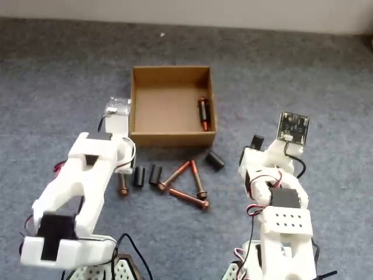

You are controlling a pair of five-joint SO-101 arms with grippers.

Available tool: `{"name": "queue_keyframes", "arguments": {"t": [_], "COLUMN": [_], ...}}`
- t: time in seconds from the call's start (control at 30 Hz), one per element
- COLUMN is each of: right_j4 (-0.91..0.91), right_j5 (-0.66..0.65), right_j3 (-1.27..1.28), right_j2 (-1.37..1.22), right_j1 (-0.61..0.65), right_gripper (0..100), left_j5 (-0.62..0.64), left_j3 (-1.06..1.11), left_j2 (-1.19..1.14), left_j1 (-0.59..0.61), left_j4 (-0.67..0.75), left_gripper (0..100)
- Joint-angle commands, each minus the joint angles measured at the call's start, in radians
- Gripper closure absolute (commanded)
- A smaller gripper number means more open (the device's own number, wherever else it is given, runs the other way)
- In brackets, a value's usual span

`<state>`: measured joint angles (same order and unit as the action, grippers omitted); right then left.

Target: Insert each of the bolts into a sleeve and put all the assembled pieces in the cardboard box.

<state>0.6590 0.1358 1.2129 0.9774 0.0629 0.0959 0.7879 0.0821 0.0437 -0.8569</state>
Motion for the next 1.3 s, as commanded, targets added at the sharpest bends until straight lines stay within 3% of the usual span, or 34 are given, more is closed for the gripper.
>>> {"name": "queue_keyframes", "arguments": {"t": [0.0,0.27,0.37,0.47,0.87,1.1,1.27], "right_j4": [-0.025,-0.025,-0.025,-0.025,-0.025,-0.025,-0.025], "right_j5": [0.003,0.003,0.003,0.003,0.003,0.003,0.003], "right_j3": [-0.012,-0.012,-0.012,-0.012,-0.012,-0.012,-0.01], "right_j2": [0.031,0.031,0.031,0.031,0.031,0.031,0.031], "right_j1": [-0.007,-0.007,-0.007,-0.007,-0.007,-0.007,-0.007], "right_gripper": [99.3,99.3,99.3,99.3,99.3,99.3,99.3], "left_j5": [0.055,0.066,0.066,0.063,0.084,0.516,0.954], "left_j3": [-0.127,-0.217,-0.242,-0.239,-0.232,-0.232,-0.231], "left_j2": [-0.104,-0.17,-0.124,-0.059,0.162,0.225,0.232], "left_j1": [0.013,0.013,0.007,0.012,0.012,0.044,0.09], "left_j4": [-0.081,-0.241,-0.318,-0.328,-0.479,-0.511,-0.505], "left_gripper": [91,91,92,100,99,99,99]}}
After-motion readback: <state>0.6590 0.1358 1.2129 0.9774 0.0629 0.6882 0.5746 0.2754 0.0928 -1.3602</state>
